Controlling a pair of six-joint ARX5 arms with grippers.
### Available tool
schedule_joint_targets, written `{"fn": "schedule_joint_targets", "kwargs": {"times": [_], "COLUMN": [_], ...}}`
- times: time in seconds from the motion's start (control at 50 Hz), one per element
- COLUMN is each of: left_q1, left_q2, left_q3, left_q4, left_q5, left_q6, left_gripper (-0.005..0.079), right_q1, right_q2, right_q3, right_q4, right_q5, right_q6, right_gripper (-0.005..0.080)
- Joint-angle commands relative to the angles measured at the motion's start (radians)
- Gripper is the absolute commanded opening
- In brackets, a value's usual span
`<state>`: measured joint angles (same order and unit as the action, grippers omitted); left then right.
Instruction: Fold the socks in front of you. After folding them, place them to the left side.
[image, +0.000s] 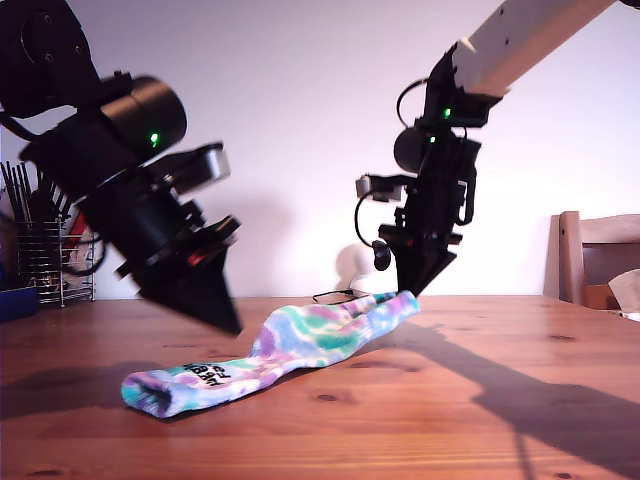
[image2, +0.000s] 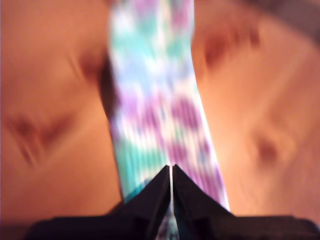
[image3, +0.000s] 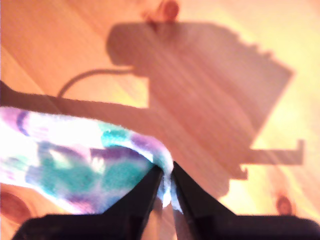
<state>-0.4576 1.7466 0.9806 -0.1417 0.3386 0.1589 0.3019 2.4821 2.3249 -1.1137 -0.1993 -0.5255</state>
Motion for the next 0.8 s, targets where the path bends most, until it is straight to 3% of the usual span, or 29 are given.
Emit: {"fn": "schedule_joint_targets", "kwargs": {"times": [0.0, 0.78], "left_q1": [-0.004, -0.007], "left_q2": [-0.03, 0.122], "left_q3": [-0.01, -0.01], "left_q4": [0.05, 0.23], "left_q5": [-0.001, 0.036], "left_q6": [-0.006, -0.002], "left_gripper": [-0.0017, -0.0019], "right_q1": [0.024, 0.036], "right_q2": [0.0, 0.0], "right_q3": [-0.006, -0.006], "right_q4": [-0.007, -0.025], "right_q5": [-0.004, -0.002], "right_q6": [-0.006, -0.006], "right_gripper": [-0.0012, -0.0012]}}
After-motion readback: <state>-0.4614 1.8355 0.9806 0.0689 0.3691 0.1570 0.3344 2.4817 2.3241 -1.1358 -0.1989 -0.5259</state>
